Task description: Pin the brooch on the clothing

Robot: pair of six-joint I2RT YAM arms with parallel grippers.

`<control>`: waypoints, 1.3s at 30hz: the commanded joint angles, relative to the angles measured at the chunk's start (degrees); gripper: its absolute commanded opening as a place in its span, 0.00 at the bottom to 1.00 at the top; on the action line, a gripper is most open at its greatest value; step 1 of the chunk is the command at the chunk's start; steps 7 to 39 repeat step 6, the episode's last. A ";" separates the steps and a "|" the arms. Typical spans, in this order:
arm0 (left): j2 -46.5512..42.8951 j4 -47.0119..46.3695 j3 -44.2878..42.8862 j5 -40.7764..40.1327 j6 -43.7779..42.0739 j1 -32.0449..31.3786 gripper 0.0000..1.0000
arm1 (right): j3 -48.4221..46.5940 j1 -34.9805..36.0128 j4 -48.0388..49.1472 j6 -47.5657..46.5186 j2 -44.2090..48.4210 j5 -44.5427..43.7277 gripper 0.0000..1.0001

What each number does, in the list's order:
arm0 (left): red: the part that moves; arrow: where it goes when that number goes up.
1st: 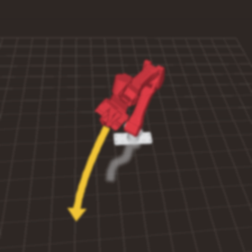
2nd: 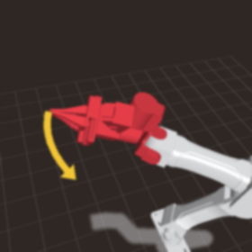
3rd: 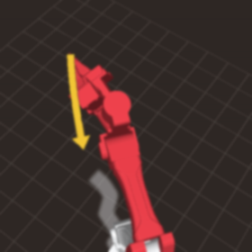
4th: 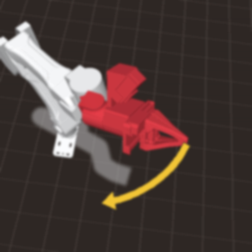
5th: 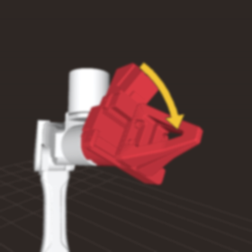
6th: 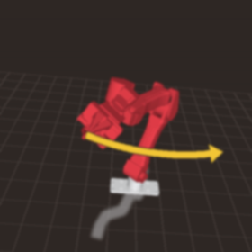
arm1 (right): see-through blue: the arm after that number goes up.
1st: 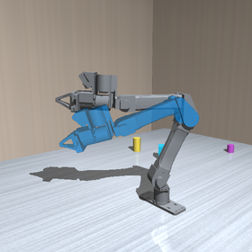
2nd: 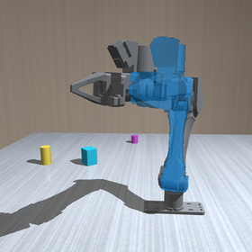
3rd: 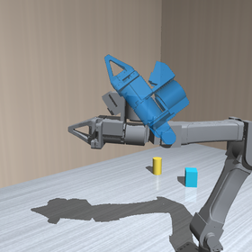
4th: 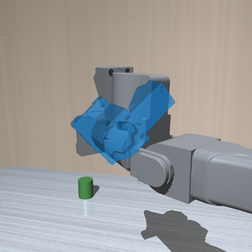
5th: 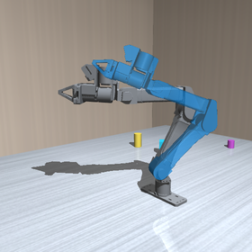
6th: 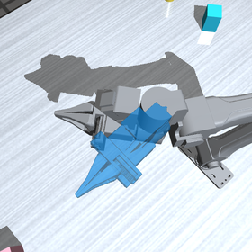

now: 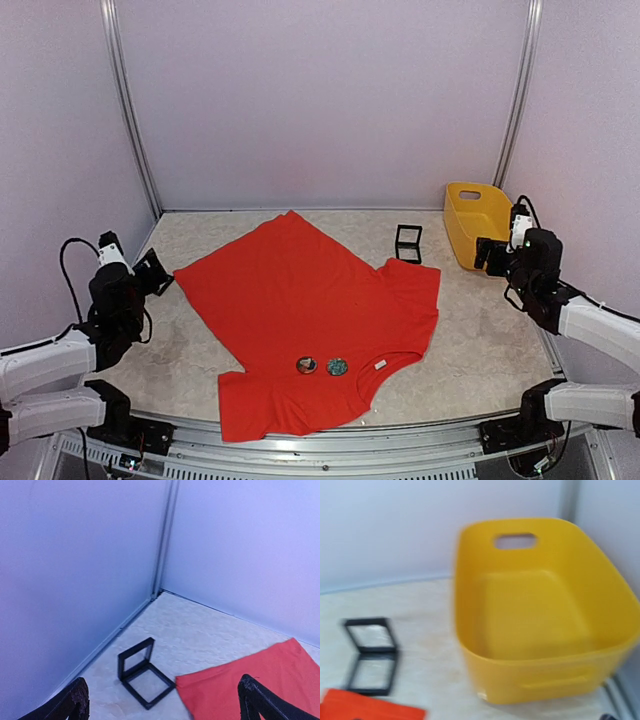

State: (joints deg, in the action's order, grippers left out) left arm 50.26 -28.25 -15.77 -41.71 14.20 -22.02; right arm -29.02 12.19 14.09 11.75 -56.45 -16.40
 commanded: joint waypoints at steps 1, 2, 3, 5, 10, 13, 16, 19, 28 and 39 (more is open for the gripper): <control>2.29 -18.59 5.11 -0.89 -3.30 8.85 0.99 | 6.51 -0.41 15.80 -0.98 -1.29 -11.36 0.99; 3.28 -19.58 5.50 -0.18 -3.72 9.71 0.99 | 7.01 -0.49 16.56 -0.77 -2.29 -12.16 0.99; 4.87 -21.38 5.90 0.34 -4.59 9.95 0.99 | 7.57 -0.54 17.33 -0.46 -3.23 -12.74 0.99; 7.33 -24.09 6.54 1.96 -6.28 9.98 0.99 | 8.48 -0.82 18.93 -0.57 -4.81 -12.45 0.99; 8.62 -25.05 6.85 2.06 -6.85 9.98 0.99 | 8.59 -0.84 19.07 -0.39 -5.43 -12.47 0.99; 8.62 -25.05 6.85 2.06 -6.85 9.98 0.99 | 8.59 -0.84 19.07 -0.39 -5.43 -12.47 0.99; 8.62 -25.05 6.85 2.06 -6.85 9.98 0.99 | 8.59 -0.84 19.07 -0.39 -5.43 -12.47 0.99; 8.62 -25.05 6.85 2.06 -6.85 9.98 0.99 | 8.59 -0.84 19.07 -0.39 -5.43 -12.47 0.99; 8.62 -25.05 6.85 2.06 -6.85 9.98 0.99 | 8.59 -0.84 19.07 -0.39 -5.43 -12.47 0.99; 8.62 -25.05 6.85 2.06 -6.85 9.98 0.99 | 8.59 -0.84 19.07 -0.39 -5.43 -12.47 0.99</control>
